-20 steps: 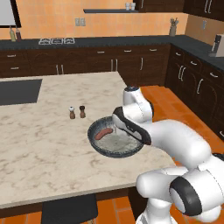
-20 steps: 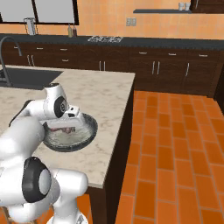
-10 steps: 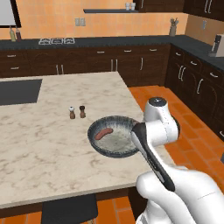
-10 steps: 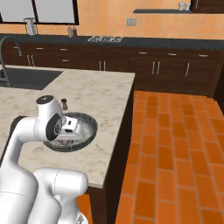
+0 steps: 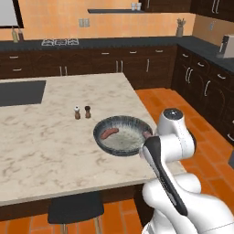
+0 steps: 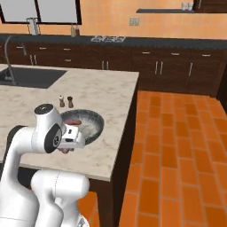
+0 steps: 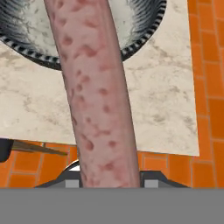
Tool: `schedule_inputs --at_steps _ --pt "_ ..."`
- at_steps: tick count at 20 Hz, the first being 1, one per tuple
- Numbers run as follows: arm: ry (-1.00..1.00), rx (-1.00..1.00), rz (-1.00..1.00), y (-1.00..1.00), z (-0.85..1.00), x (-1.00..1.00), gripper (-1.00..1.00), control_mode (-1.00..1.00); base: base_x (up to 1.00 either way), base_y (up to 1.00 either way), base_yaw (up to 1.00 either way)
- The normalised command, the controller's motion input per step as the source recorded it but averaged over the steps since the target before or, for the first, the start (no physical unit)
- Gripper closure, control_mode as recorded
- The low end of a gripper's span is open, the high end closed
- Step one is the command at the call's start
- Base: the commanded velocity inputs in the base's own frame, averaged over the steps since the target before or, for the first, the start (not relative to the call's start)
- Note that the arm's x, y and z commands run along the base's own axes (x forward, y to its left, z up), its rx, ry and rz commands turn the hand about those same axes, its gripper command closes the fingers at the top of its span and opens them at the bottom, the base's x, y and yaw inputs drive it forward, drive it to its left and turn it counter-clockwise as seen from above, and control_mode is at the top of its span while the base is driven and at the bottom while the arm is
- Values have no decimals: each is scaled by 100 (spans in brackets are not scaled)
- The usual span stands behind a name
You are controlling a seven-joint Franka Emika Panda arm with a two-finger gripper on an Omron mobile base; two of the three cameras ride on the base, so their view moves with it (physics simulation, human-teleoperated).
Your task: Place one bun and one sausage from the bowl on each plate.
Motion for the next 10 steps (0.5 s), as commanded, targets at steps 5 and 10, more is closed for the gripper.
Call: schedule_inputs --at_steps 5,10 --pt "0 0 0 0 0 0 100 100 -81 77 0" --pt "0 0 0 0 0 0 100 100 -22 99 -3"
